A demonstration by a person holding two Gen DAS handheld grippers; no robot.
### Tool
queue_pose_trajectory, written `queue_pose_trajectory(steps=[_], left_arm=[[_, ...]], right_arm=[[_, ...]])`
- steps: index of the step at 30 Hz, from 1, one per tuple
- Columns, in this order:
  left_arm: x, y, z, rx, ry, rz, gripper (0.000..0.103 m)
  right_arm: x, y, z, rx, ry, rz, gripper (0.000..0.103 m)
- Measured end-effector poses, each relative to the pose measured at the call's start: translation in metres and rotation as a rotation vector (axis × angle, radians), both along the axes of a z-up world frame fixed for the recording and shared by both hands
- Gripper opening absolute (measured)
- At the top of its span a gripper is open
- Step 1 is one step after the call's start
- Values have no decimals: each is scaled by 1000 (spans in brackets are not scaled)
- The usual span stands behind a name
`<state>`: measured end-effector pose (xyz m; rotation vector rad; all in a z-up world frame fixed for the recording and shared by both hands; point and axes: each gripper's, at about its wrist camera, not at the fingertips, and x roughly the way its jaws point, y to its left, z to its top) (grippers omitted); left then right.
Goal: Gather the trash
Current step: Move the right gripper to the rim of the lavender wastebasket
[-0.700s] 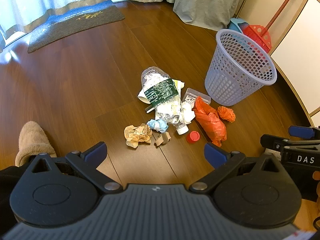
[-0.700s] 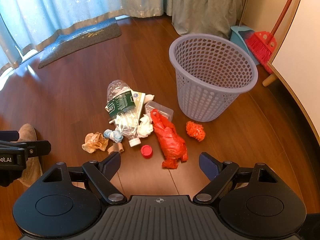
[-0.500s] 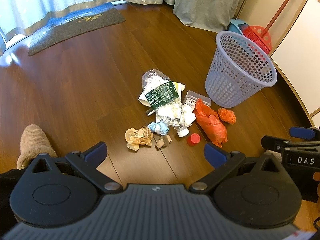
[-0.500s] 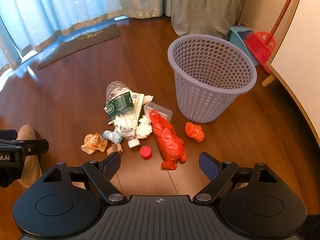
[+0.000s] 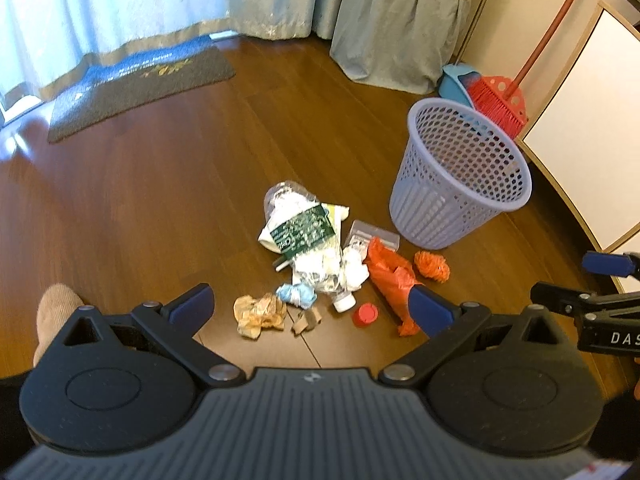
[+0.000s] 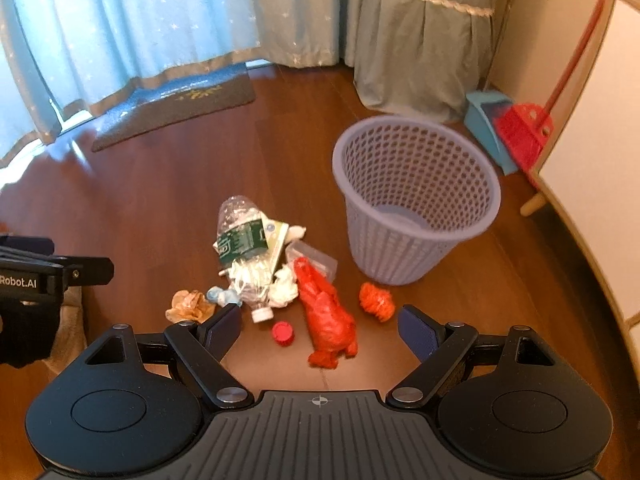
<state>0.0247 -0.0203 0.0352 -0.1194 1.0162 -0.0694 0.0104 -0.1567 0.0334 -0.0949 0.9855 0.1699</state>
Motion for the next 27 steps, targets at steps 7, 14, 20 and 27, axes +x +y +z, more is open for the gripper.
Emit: queue_pose_trajectory(steps=[7, 14, 20, 27], left_arm=[[14, -4, -5, 0, 28, -47, 101], [29, -9, -36, 57, 83, -139, 101], [45, -13, -52, 52, 95, -180, 101], [68, -11, -66, 37, 87, -177, 101]], right_arm=[[19, -5, -18, -34, 22, 136, 84], [49, -23, -28, -32, 20, 224, 84], [84, -27, -31, -76, -68, 399, 84], [127, -46, -56, -39, -39, 493, 83]])
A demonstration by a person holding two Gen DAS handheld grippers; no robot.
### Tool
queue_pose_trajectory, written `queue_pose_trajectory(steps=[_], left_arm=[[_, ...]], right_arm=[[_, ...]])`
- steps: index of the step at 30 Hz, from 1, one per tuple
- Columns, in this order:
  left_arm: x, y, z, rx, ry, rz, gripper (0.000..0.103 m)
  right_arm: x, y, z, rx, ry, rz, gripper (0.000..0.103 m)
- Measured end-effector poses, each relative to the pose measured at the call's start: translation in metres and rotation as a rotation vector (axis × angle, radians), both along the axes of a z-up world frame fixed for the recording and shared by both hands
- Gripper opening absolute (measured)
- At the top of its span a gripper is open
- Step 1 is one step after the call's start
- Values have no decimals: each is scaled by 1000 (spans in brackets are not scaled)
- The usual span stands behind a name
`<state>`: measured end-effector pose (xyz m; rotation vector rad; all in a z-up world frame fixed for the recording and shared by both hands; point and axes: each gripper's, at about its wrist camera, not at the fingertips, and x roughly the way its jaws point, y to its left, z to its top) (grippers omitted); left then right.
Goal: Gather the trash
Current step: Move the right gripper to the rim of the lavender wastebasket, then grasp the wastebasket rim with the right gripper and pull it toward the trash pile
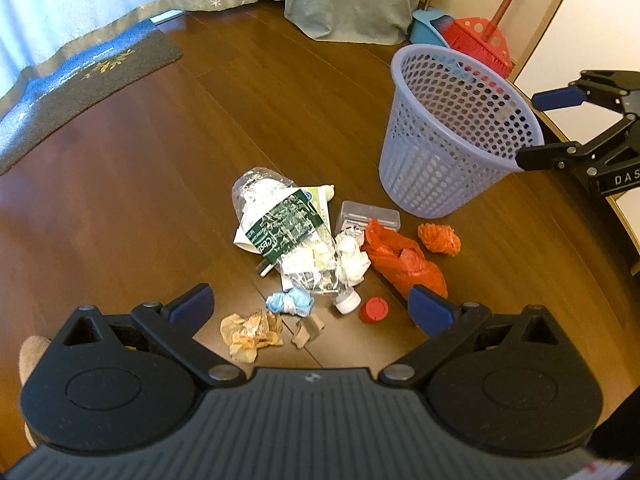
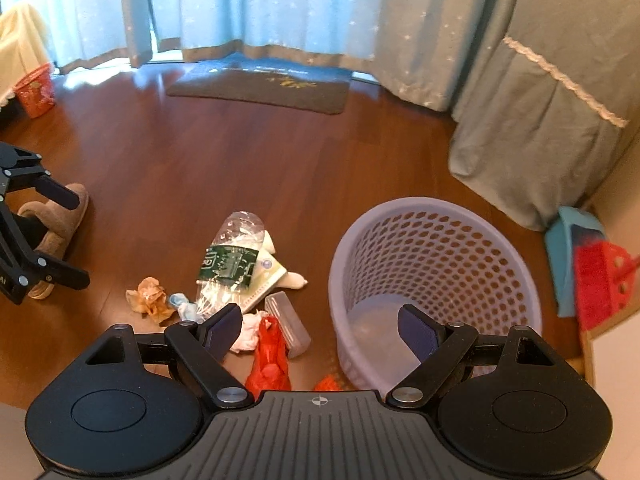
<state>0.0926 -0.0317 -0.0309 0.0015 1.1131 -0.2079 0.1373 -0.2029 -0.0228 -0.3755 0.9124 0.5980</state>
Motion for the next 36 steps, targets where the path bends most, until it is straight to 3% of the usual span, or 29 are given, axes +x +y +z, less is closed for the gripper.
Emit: queue_pose_trajectory(steps=[1, 7, 16, 26, 36], left_arm=[[3, 1, -2, -12, 0, 110, 101], [11, 7, -17, -15, 4, 124, 101], [17, 11, -37, -29, 17, 169, 101], [17, 14, -51, -39, 27, 192, 101], [21, 3, -54, -35, 31, 180, 101]], right_arm=[[4, -4, -5, 0, 4, 15, 80], [26, -21, -39, -5, 45, 75, 53], [34, -29, -88, -19, 60, 175, 23], [42, -27, -113, -16, 22, 245, 13], [44, -27, -121, -31, 14, 266, 12]])
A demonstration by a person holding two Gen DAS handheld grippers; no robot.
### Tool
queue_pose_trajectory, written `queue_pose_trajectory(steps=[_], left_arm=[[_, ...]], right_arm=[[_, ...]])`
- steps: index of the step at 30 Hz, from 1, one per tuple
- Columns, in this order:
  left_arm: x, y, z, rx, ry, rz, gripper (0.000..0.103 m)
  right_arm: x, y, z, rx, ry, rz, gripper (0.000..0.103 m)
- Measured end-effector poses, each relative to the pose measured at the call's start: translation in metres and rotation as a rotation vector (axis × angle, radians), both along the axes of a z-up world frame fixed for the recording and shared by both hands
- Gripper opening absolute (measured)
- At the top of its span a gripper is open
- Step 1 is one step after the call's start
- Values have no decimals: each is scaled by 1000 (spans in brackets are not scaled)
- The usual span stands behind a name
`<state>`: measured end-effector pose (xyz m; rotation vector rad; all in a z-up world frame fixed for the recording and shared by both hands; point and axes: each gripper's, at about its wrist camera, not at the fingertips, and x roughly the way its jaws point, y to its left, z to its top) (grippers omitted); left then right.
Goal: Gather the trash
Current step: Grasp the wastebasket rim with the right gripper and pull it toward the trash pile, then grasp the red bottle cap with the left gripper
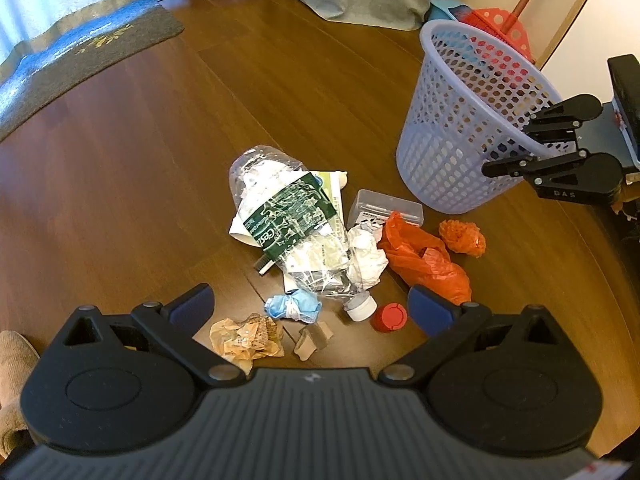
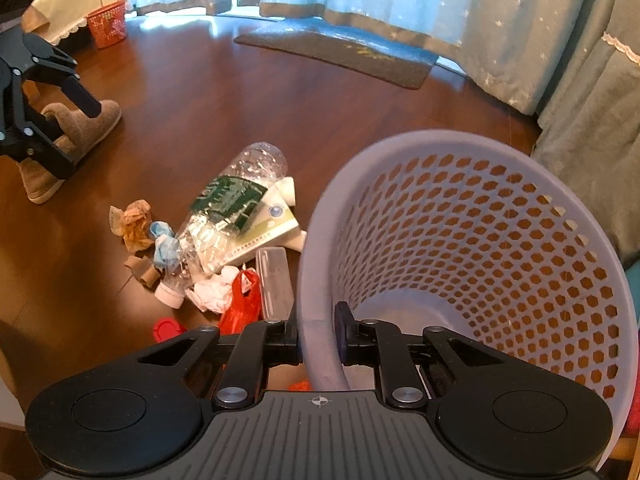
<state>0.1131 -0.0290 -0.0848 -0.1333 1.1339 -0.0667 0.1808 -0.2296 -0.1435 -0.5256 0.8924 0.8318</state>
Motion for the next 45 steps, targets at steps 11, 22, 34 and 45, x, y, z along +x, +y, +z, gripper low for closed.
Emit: queue_pose_trajectory(steps=[11, 22, 34, 45], left_arm=[[11, -14, -7, 10, -17, -23, 101], [20, -53, -16, -15, -74, -107, 101], [13, -77, -60, 2, -79, -275, 89], [5, -82, -114, 63, -20, -318, 70]], right_arm=[[-3, -31, 7, -113, -70, -132, 1], [-53, -103, 18, -329, -67, -412, 3], [-125, -60, -37, -492, -247, -340, 4], [-137, -14, -88, -495, -364, -264, 0]])
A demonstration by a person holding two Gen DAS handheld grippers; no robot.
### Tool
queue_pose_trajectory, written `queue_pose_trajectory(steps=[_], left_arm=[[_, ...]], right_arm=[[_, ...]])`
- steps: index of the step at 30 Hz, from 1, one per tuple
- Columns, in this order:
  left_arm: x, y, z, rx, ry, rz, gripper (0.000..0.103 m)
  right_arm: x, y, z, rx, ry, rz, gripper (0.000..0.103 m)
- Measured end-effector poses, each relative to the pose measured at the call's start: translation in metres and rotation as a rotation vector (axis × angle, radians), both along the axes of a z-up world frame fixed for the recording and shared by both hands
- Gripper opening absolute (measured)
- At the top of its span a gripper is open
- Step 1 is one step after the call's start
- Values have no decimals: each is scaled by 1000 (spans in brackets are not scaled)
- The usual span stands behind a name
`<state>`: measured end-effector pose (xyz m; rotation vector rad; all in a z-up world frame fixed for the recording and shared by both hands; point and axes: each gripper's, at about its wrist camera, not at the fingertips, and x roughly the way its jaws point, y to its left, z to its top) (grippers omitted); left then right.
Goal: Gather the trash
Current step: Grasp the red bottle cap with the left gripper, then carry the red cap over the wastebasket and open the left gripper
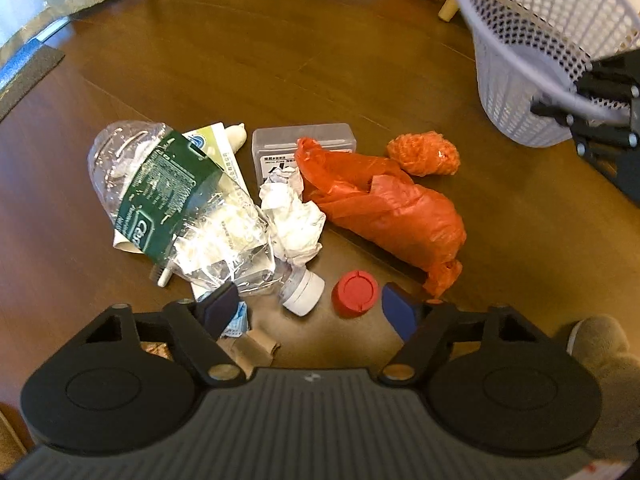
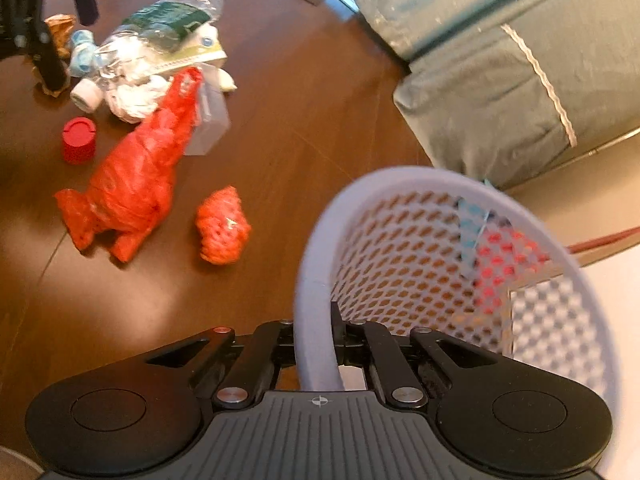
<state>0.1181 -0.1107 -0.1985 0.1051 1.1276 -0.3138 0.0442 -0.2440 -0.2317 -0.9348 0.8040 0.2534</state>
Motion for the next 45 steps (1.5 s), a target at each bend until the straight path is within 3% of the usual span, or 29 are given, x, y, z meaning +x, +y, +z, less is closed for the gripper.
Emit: queue_pose_trajectory(steps=[2, 7, 12, 19, 25, 29, 34, 37, 40, 45], left_arm=[[2, -3, -4, -13, -7, 1, 57], [3, -24, -13, -29, -45, -93, 53], [6, -49, -33, 53, -14, -182, 51], [9, -58, -48, 137, 36, -225, 27], [5, -49, -17, 85, -18, -207, 26], [25, -48, 36, -16, -92, -156, 26], [66, -76, 94, -139, -193, -222, 26], [86, -105, 104, -201, -209, -290, 27], [96, -125, 106, -240, -234, -332, 50], [83, -85, 91, -168, -239, -225, 51]], right_arm=[[-4, 5, -9, 2, -9, 15, 0], [-9, 15, -23, -11, -23, 16, 1], [-10, 19, -31, -31, -20, 15, 1], [-8, 20, -32, -35, -21, 9, 1], [-9, 21, -35, -45, -27, 13, 1], [-10, 22, -38, -51, -31, 18, 1], [-11, 21, -39, -51, -30, 17, 1], [-11, 22, -38, -49, -30, 14, 1], [-11, 21, -37, -47, -32, 10, 1], [-9, 21, -35, -44, -35, 6, 1]])
